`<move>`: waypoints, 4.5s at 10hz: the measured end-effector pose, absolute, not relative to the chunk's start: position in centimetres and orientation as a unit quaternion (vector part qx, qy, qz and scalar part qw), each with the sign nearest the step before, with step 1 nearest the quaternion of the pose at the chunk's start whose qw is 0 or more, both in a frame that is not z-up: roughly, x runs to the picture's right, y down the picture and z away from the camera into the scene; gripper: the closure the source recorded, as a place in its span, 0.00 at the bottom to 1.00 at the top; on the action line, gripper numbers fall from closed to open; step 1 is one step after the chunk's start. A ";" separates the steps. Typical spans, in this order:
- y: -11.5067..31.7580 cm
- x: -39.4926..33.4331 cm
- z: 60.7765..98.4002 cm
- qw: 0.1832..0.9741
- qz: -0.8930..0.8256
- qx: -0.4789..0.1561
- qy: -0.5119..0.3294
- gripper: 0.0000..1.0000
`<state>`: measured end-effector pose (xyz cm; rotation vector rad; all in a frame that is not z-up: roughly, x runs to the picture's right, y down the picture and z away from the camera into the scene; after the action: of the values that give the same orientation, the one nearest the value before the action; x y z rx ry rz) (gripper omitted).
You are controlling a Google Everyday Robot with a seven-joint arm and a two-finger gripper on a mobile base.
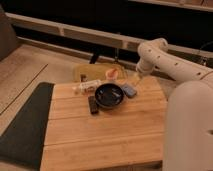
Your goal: Wipe the white sponge on the table
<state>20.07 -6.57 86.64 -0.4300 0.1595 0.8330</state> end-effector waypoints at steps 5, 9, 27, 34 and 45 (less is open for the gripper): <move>-8.6 21.4 90.9 0.914 0.344 -0.208 0.054 0.35; -7.6 23.1 93.8 0.908 0.346 -0.231 0.057 0.35; -2.2 20.5 99.2 0.885 0.338 -0.314 0.064 0.35; -0.9 19.5 100.7 0.877 0.328 -0.338 0.098 0.39; 0.6 18.3 99.8 0.854 0.346 -0.377 0.095 1.00</move>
<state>18.26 0.58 99.78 -0.7920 0.1991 0.7285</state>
